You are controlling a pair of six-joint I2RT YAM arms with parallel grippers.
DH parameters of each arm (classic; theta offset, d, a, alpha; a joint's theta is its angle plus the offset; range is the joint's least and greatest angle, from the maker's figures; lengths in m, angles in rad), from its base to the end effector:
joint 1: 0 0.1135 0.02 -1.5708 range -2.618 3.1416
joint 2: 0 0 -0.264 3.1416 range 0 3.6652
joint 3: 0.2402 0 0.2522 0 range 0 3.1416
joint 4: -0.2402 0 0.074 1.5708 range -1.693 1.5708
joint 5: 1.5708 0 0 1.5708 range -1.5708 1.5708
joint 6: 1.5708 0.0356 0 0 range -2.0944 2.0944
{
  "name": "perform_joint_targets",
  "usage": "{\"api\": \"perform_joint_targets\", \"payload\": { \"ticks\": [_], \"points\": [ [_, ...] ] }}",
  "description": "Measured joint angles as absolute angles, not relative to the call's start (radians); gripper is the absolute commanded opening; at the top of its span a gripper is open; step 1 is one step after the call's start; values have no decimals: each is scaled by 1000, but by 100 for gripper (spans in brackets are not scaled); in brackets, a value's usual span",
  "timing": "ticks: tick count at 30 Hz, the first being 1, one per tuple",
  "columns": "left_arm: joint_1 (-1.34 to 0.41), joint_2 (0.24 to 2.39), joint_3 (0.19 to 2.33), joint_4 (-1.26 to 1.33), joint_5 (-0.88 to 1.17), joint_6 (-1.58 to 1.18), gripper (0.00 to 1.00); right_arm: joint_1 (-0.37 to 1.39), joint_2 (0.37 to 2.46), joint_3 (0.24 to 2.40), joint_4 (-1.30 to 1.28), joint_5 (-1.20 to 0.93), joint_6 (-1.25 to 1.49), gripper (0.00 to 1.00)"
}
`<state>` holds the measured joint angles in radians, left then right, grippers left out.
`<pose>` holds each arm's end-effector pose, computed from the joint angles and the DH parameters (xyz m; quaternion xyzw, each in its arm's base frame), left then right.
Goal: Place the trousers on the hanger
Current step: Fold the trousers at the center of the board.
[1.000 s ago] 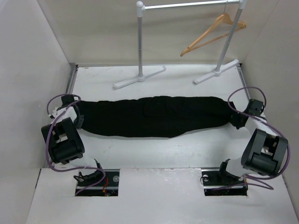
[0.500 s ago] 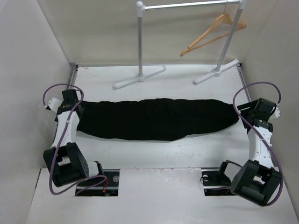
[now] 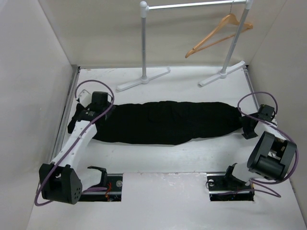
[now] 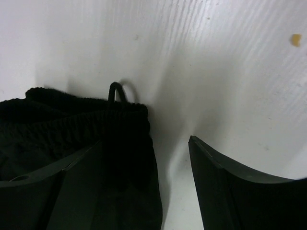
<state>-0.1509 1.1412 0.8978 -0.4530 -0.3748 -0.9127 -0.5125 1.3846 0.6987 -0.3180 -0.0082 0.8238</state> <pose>0.2436 -0.0239 0.2840 -0.4041 0.7970 -0.0655 0.4441 0.2246 -0.1260 0.1718 0.5939 0.7543 0.0472 0.2757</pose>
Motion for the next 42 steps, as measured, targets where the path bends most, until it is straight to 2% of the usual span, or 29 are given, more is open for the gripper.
{"api": "perform_joint_targets", "payload": {
  "ticks": [3, 5, 7, 9, 12, 19, 26, 31, 37, 42],
  "points": [
    [-257, 1142, 861, -437, -363, -928, 59, -502, 1423, 701, -274, -18, 838, 73],
    [-300, 1141, 833, -434, -358, -934, 59, -500, 1435, 701, -253, -26, 849, 55],
    [-332, 1141, 806, -432, -355, -939, 59, -495, 1467, 712, -236, -38, 871, 34],
    [-350, 1141, 785, -430, -350, -942, 59, -488, 1493, 730, -219, -47, 891, 19],
    [-353, 1137, 768, -429, -342, -944, 59, -483, 1501, 748, -215, -51, 907, 10],
    [-392, 1131, 767, -423, -332, -949, 58, -476, 1331, 802, -321, 22, 890, 9],
    [-593, 1191, 886, -435, -331, -974, 58, -412, 1098, 1090, -420, 124, 802, 10],
    [-728, 1237, 1009, -438, -348, -987, 58, -368, 1045, 1291, -474, 143, 727, 11],
    [-728, 1211, 1022, -459, -354, -992, 59, -85, 1092, 1443, -542, 200, 657, 12],
    [-552, 1048, 932, -495, -351, -993, 60, 276, 1246, 1568, -587, 325, 644, 14]
  ]
}}
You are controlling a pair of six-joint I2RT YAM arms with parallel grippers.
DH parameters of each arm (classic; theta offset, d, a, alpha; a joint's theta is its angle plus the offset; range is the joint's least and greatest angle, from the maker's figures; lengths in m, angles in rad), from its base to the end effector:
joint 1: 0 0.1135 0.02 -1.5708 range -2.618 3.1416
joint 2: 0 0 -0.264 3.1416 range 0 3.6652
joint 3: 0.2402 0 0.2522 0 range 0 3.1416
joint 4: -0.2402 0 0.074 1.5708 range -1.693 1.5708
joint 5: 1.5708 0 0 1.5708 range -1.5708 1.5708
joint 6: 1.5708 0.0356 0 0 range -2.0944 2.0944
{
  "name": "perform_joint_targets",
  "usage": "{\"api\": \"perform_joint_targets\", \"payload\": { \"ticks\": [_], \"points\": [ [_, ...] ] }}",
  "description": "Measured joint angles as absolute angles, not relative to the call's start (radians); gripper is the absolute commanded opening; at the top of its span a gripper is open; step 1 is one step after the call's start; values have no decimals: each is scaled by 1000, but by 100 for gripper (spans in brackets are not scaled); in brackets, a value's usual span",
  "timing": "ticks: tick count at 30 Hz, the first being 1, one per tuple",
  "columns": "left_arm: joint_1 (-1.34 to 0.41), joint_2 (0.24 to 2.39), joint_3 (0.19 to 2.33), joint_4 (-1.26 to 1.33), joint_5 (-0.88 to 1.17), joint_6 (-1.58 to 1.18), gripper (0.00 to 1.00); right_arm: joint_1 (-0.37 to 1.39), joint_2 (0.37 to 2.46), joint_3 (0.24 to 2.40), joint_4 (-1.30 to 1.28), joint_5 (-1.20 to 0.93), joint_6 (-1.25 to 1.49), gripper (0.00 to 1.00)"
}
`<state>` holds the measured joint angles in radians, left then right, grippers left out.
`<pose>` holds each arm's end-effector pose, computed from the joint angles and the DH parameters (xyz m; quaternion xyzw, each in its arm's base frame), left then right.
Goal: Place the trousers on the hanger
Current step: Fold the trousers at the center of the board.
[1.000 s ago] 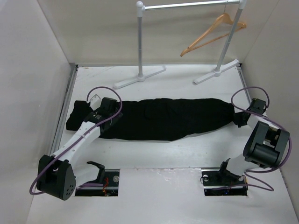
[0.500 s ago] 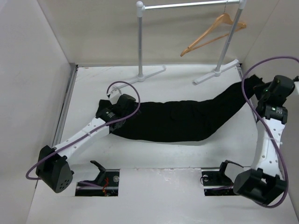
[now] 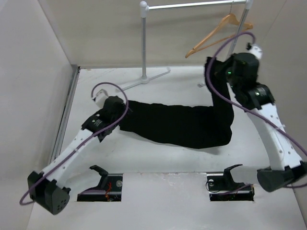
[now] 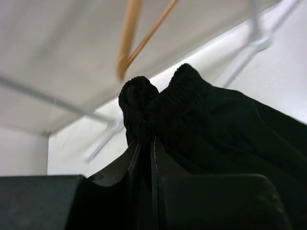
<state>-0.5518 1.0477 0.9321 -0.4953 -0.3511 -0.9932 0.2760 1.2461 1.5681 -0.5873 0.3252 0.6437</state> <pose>0.1992 -0.1082 0.3119 -0.2699 0.8345 -0.2064 0.4337 0.2466 0.0580 0.4699 0.2400 0.7527 0.1508 0.5942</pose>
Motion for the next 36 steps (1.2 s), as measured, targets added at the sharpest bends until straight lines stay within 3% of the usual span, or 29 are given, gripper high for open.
{"api": "perform_joint_targets", "payload": {
  "ticks": [8, 12, 15, 21, 24, 29, 33, 36],
  "points": [
    [-193, 823, 781, -540, -260, -988, 60, 714, 1672, 1824, -624, 450, 651, 17],
    [-63, 786, 746, -571, -202, -983, 61, 896, 1895, 1953, -620, 455, 669, 29],
    [40, 768, 746, -580, -175, -963, 61, 1003, 2052, 2023, -619, 392, 714, 57],
    [86, 809, 760, -571, -173, -936, 61, 1094, 2175, 2013, -616, 227, 753, 62],
    [59, 863, 787, -558, -178, -932, 60, 1056, 2033, 1824, -568, 195, 756, 58],
    [-166, 1020, 854, -486, -200, -933, 58, 832, 1661, 1480, -470, 170, 761, 19],
    [-416, 1210, 921, -392, -220, -933, 57, 659, 1470, 1262, -374, 149, 764, 17],
    [-510, 1316, 926, -331, -217, -937, 56, 590, 1399, 1080, -331, 109, 764, 17]
  ]
}}
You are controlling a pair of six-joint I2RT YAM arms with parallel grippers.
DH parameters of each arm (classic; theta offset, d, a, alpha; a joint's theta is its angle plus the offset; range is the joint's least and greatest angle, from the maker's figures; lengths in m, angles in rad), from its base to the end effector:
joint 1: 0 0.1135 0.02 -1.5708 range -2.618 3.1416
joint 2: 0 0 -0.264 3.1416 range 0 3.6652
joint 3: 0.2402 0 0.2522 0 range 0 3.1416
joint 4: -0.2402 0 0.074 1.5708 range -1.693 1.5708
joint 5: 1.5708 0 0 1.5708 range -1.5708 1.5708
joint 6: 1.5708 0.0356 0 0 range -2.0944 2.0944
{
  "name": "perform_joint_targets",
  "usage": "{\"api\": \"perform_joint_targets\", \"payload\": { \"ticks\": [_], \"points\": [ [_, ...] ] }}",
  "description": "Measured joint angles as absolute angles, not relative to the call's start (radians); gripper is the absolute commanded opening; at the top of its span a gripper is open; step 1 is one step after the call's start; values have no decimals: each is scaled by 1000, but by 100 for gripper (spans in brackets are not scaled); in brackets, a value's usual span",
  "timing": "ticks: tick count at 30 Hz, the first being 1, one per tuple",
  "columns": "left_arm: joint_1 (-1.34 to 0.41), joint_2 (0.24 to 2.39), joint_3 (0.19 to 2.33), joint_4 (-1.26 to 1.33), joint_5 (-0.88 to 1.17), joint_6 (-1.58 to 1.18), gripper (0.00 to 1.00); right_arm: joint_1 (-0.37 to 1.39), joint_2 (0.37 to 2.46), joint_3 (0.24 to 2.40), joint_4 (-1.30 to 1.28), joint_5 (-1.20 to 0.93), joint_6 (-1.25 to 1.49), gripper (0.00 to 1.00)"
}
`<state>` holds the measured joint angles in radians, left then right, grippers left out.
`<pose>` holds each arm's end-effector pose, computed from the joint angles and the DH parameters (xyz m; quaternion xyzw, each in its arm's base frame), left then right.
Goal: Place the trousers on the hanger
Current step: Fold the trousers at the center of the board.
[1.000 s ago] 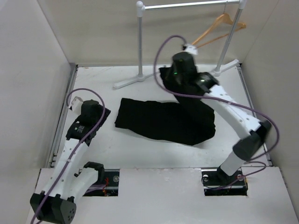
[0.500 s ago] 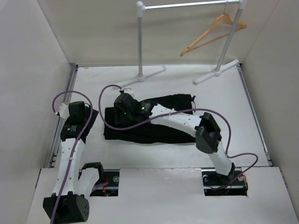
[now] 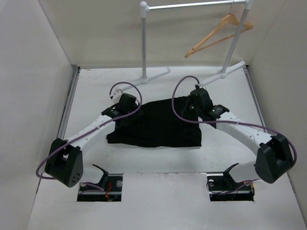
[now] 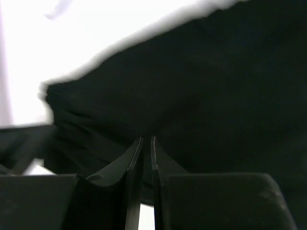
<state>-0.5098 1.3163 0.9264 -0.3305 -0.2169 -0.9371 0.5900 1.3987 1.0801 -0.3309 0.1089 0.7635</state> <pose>0.2522 -0.1322 0.2596 -0.2356 0.8755 -0.1976 0.3726 0.2625 0.1711 0.2877 0.1016 0.8890 0.2400 0.3766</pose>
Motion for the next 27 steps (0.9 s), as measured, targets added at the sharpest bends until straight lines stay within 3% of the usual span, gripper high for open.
{"api": "perform_joint_targets", "payload": {
  "ticks": [7, 15, 20, 23, 25, 27],
  "points": [
    [-409, 1353, 741, -262, -224, -947, 56, 440, 1353, 772, -294, 18, 786, 16],
    [-318, 1322, 645, -210, -211, -953, 57, 464, 1251, 555, -219, 0, 851, 17],
    [-289, 1285, 641, -229, -193, -952, 57, 505, 1211, 501, -214, 4, 886, 24],
    [-287, 1256, 657, -279, -191, -952, 57, 523, 1140, 503, -263, 13, 882, 39],
    [-299, 1237, 693, -324, -196, -952, 57, 525, 1084, 516, -316, 22, 871, 41],
    [-333, 1224, 746, -356, -203, -952, 55, 525, 1044, 548, -361, 26, 861, 36]
  ]
}}
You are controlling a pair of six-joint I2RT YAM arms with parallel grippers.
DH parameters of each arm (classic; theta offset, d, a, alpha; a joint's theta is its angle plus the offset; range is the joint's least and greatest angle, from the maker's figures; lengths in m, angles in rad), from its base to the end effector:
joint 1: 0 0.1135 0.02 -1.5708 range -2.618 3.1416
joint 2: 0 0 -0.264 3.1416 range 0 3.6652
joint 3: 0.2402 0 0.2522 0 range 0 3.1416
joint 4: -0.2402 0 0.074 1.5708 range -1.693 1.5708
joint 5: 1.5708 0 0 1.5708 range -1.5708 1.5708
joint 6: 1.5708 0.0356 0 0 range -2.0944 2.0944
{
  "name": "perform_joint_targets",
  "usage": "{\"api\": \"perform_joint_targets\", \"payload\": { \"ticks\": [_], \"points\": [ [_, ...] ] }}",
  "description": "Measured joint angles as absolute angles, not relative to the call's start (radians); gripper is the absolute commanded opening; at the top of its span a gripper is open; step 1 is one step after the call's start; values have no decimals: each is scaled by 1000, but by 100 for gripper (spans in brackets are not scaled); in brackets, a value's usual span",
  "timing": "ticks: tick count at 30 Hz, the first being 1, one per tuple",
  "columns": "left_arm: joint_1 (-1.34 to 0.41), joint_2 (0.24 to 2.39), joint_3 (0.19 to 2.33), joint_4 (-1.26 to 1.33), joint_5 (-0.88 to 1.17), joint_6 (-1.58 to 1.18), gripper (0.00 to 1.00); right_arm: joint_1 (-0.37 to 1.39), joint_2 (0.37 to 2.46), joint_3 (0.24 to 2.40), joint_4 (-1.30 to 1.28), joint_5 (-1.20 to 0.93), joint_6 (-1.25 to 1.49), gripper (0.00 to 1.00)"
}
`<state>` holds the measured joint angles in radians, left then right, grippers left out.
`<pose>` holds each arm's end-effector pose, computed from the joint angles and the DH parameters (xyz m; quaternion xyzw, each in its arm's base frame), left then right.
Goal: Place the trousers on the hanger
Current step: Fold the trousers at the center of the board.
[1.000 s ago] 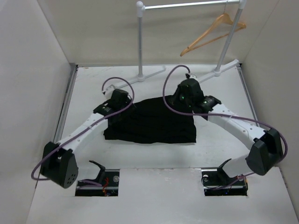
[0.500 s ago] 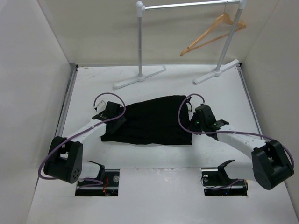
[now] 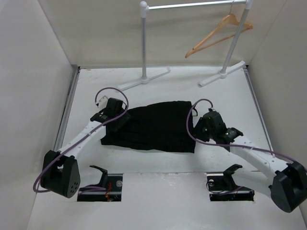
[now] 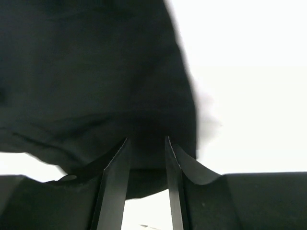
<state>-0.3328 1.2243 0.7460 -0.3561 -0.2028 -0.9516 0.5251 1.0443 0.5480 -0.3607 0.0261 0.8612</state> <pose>0.2373 -0.0744 0.2217 -0.3173 0.8730 -0.1389 0.3433 0.1762 0.1010 0.1950 0.1612 0.9229 0.2138 0.2765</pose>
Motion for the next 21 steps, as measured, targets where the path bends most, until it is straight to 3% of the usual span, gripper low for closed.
{"api": "perform_joint_targets", "payload": {
  "ticks": [4, 7, 13, 21],
  "points": [
    [-449, 1232, 858, -372, -220, -952, 46, 549, 1047, 631, -380, 23, 852, 18],
    [-564, 1290, 935, -364, -218, -953, 40, 601, 1108, 669, -349, 5, 853, 17],
    [-743, 1491, 1034, -294, -167, -956, 42, 670, 1244, 663, -292, -23, 863, 15],
    [-758, 1732, 1147, -172, -98, -957, 42, 769, 1231, 565, -249, -4, 900, 15]
  ]
}}
